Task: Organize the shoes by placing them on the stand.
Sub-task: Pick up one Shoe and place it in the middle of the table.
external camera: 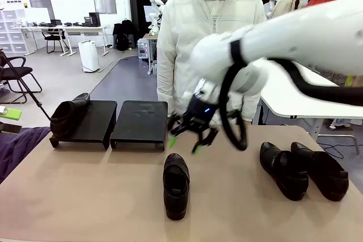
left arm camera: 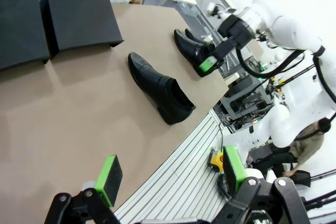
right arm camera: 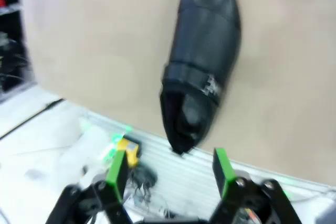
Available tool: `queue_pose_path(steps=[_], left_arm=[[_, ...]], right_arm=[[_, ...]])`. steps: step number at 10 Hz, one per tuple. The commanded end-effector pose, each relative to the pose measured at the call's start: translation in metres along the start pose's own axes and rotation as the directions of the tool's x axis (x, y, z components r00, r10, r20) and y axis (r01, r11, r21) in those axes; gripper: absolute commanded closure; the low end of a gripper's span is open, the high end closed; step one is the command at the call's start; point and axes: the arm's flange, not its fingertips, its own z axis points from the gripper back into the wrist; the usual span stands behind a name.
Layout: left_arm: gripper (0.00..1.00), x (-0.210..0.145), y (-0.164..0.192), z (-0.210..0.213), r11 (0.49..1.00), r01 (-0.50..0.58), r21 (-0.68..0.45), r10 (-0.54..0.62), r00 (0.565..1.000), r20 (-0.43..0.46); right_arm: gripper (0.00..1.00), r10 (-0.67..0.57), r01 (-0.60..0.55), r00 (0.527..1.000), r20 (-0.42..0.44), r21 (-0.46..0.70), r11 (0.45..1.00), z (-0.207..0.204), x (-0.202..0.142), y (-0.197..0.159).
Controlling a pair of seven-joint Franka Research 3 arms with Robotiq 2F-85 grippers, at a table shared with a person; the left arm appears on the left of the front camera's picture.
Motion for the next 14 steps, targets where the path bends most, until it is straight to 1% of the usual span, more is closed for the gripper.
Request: queue_pose_path(steps=[1, 2, 3, 4, 5, 6, 7, 8, 9, 10, 11, 14], left_arm=[[0.00, 0.002, -0.002, 0.000, 1.000, -0.005, -0.014, 0.006, 1.000, 0.014], [0.00, 0.002, -0.002, 0.000, 1.000, -0.005, -0.014, 0.006, 1.000, 0.014], [0.00, 0.002, -0.002, 0.000, 1.000, -0.005, -0.014, 0.006, 1.000, 0.014], [0.00, 0.002, -0.002, 0.000, 1.000, -0.005, -0.014, 0.006, 1.000, 0.014], [0.00, 0.002, -0.002, 0.000, 1.000, -0.005, -0.014, 0.006, 1.000, 0.014], [0.00, 0.002, -0.002, 0.000, 1.000, -0.005, -0.014, 0.006, 1.000, 0.014], [0.00, 0.002, -0.002, 0.000, 1.000, -0.005, -0.014, 0.006, 1.000, 0.014], [0.00, 0.002, -0.002, 0.000, 1.000, -0.005, -0.014, 0.006, 1.000, 0.014], [0.00, 0.002, -0.002, 0.000, 1.000, -0.005, -0.014, 0.006, 1.000, 0.014], [0.00, 0.002, -0.002, 0.000, 1.000, -0.005, -0.014, 0.006, 1.000, 0.014], [0.00, 0.002, -0.002, 0.000, 1.000, -0.005, -0.014, 0.006, 1.000, 0.014], [0.00, 0.002, -0.002, 0.000, 1.000, -0.005, -0.014, 0.006, 1.000, 0.014]], right_arm=[[0.00, 0.007, -0.009, 1.000, 0.029, 0.086, 0.996, 0.070, -0.031, -0.078], [0.00, -0.036, 0.022, 0.995, 0.094, 0.145, 0.989, 0.106, -0.044, -0.113], [0.00, -0.009, -0.017, 0.993, 0.121, 0.212, 0.977, 0.137, -0.063, -0.150], [0.00, -0.024, -0.011, 0.993, 0.119, 0.281, 0.960, 0.163, -0.084, -0.195], [0.00, -0.085, 0.045, 0.992, 0.090, 0.377, 0.925, 0.178, -0.103, -0.234], [0.00, -0.145, 0.081, 0.983, 0.113, 0.438, 0.895, 0.189, -0.124, -0.271], [0.00, -0.138, 0.076, 0.986, 0.089, 0.501, 0.862, 0.194, -0.148, -0.303], [0.00, -0.196, 0.127, 0.978, 0.070, 0.545, 0.829, 0.191, -0.165, -0.321], [0.00, -0.197, 0.139, 0.979, 0.059, 0.516, 0.845, 0.179, -0.177, -0.324], [0.00, -0.269, 0.206, 0.960, 0.076, 0.455, 0.866, 0.170, -0.172, -0.315], [0.00, -0.204, 0.149, 0.977, 0.054, 0.512, 0.846, 0.191, -0.174, -0.335], [0.00, -0.204, 0.149, 0.977, 0.054, 0.512, 0.846, 0.191, -0.174, -0.335]])
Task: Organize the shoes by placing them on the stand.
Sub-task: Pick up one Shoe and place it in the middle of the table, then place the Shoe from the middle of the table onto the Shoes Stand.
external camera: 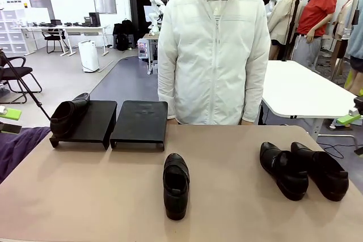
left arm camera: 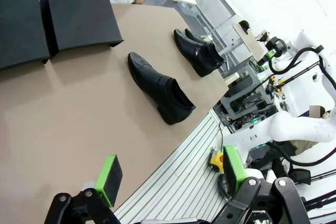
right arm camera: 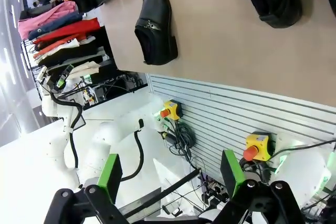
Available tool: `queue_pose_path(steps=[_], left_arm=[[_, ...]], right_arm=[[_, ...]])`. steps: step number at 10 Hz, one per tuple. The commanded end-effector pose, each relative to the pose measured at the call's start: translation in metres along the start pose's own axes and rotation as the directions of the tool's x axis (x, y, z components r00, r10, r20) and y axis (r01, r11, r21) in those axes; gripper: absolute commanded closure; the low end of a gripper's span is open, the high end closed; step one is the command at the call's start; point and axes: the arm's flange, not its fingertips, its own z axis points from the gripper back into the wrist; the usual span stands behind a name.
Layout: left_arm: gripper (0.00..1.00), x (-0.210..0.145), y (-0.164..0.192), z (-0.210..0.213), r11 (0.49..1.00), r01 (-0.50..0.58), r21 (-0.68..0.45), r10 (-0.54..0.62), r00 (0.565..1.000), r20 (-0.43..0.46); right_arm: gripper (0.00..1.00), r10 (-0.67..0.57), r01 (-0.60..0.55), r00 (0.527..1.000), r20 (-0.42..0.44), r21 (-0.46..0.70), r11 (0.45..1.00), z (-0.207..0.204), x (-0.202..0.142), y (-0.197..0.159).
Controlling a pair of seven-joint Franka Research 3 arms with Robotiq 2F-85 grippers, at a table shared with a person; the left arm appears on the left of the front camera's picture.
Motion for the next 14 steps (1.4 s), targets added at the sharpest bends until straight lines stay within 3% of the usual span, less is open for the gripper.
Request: queue_pose_path(steps=[1, 8, 9, 10, 11, 12, 14], left_arm=[[0.00, 0.002, -0.002, 0.000, 1.000, -0.005, -0.013, 0.005, 1.000, 0.014], [0.00, 0.000, 0.000, 0.000, 1.000, 0.000, 0.000, 0.000, 1.000, 0.000], [0.00, 0.012, -0.027, -0.022, 0.997, -0.061, 0.035, 0.061, 0.998, 0.007], [0.00, 0.021, -0.054, -0.068, 0.990, -0.110, 0.093, 0.115, 0.992, -0.048], [0.00, 0.023, -0.082, -0.122, 0.962, -0.148, 0.231, 0.179, 0.977, -0.116], [0.00, 0.022, -0.102, -0.168, 0.943, -0.207, 0.259, 0.247, 0.960, -0.133], [0.00, 0.009, -0.120, -0.252, 0.822, -0.318, 0.472, 0.383, 0.923, -0.046]], right_arm=[[0.00, 0.017, -0.017, 1.000, -0.005, 0.017, 1.000, 0.004, 0.003, 0.002], [0.00, 0.017, -0.017, 1.000, -0.005, 0.017, 1.000, 0.004, 0.003, 0.002], [0.00, 0.017, -0.017, 1.000, -0.005, 0.017, 1.000, 0.004, 0.003, 0.002], [0.00, 0.017, -0.017, 1.000, -0.005, 0.017, 1.000, 0.004, 0.003, 0.002], [0.00, 0.017, -0.017, 1.000, -0.005, 0.017, 1.000, 0.004, 0.003, 0.002], [0.00, 0.017, -0.017, 1.000, -0.005, 0.017, 1.000, 0.004, 0.003, 0.002], [0.00, 0.017, -0.017, 1.000, -0.005, 0.017, 1.000, 0.004, 0.003, 0.002]])
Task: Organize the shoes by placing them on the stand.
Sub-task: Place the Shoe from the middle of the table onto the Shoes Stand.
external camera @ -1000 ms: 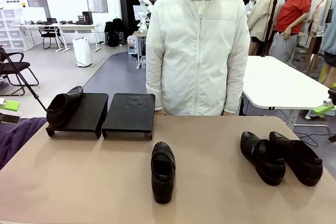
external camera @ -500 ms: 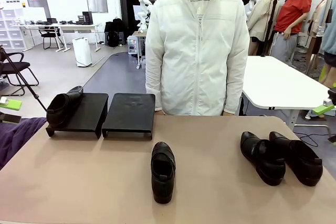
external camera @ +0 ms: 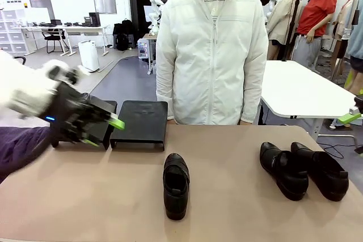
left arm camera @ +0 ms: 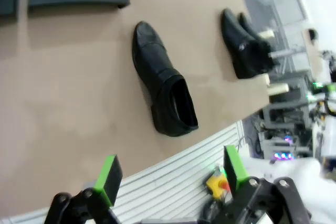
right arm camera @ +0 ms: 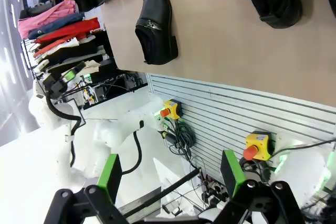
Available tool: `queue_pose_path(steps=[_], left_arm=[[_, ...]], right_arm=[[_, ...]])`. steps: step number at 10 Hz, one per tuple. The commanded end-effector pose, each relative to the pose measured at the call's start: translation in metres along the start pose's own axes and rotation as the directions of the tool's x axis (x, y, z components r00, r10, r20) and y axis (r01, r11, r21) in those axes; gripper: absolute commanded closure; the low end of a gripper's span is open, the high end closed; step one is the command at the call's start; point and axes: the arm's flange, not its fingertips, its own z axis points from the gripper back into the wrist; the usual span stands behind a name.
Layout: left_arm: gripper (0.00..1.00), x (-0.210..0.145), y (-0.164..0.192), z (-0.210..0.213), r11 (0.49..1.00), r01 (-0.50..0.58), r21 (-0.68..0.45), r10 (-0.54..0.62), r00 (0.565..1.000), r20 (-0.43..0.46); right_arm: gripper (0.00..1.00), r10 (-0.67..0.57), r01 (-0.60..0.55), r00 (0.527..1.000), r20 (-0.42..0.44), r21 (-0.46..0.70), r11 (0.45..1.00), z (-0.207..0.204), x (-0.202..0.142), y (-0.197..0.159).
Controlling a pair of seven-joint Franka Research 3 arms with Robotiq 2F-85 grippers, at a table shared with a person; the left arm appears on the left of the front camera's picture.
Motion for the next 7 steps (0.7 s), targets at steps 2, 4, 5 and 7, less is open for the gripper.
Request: queue_pose_path(steps=[2, 4, 5, 7], left_arm=[[0.00, -0.016, -0.022, -0.091, 0.941, -0.128, 0.315, 0.139, 0.990, -0.013], [0.00, -0.013, -0.033, -0.111, 0.950, -0.127, 0.286, 0.154, 0.985, -0.074], [0.00, -0.006, -0.040, -0.099, 0.969, -0.129, 0.211, 0.154, 0.983, -0.104], [0.00, -0.036, -0.027, -0.118, 0.944, -0.102, 0.315, 0.117, 0.993, -0.030]], right_arm=[[0.00, 0.018, -0.018, 1.000, -0.002, 0.018, 1.000, 0.003, 0.001, 0.002], [0.00, 0.018, -0.018, 1.000, -0.002, 0.018, 1.000, 0.003, 0.001, 0.002], [0.00, 0.018, -0.018, 1.000, -0.002, 0.018, 1.000, 0.003, 0.001, 0.002], [0.00, 0.018, -0.018, 1.000, -0.002, 0.018, 1.000, 0.003, 0.001, 0.002]])
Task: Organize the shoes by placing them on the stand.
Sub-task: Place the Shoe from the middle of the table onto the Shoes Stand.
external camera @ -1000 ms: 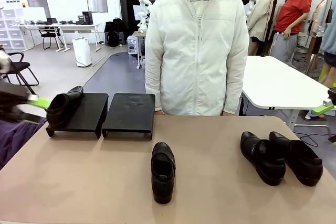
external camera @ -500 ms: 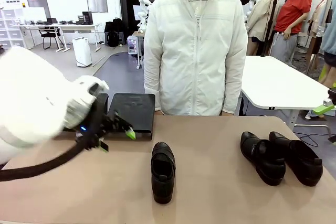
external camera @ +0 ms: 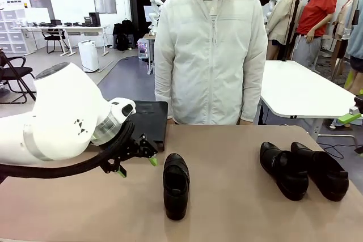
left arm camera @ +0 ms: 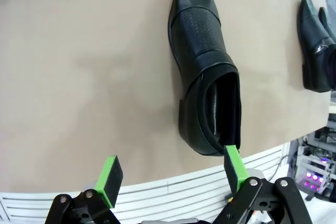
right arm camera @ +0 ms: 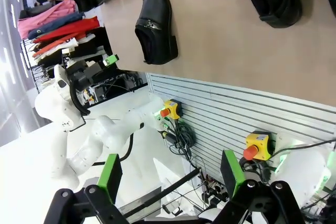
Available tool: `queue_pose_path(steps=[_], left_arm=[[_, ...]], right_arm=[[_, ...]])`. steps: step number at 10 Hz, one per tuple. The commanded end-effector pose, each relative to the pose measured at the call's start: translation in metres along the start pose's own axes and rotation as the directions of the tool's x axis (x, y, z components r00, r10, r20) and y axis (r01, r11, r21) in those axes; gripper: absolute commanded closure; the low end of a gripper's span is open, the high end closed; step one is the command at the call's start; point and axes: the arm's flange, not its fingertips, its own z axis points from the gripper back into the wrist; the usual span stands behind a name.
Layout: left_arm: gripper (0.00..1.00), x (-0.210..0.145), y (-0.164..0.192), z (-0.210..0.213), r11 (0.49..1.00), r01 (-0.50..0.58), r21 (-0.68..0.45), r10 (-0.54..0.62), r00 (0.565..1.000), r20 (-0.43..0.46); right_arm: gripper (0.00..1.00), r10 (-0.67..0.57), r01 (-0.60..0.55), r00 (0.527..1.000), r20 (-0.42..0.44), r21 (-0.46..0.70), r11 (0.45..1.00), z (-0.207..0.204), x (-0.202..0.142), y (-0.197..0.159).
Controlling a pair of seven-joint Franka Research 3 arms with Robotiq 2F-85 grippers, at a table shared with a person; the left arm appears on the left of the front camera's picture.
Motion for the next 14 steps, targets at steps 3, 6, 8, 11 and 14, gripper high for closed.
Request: queue_pose_path(steps=[3, 6, 8, 11, 14], left_arm=[[0.00, -0.002, -0.015, -0.011, 0.993, 0.011, 0.120, -0.010, 1.000, -0.015], [0.00, 0.009, -0.054, -0.045, 0.976, 0.066, 0.208, -0.043, 0.992, -0.115], [0.00, 0.019, -0.066, -0.060, 0.965, 0.061, 0.255, -0.021, 0.987, -0.158], [0.00, 0.032, -0.073, -0.078, 0.955, 0.013, 0.296, 0.039, 0.985, -0.170], [0.00, 0.035, -0.068, -0.102, 0.953, 0.008, 0.304, 0.049, 0.982, -0.181]], right_arm=[[0.00, 0.020, -0.020, 1.000, -0.002, 0.018, 1.000, 0.003, 0.001, 0.002], [0.00, 0.020, -0.020, 1.000, -0.002, 0.018, 1.000, 0.003, 0.001, 0.002], [0.00, 0.020, -0.020, 1.000, -0.002, 0.018, 1.000, 0.003, 0.001, 0.002], [0.00, 0.020, -0.020, 1.000, -0.002, 0.018, 1.000, 0.003, 0.001, 0.002], [0.00, 0.020, -0.020, 1.000, -0.002, 0.018, 1.000, 0.003, 0.001, 0.002]])
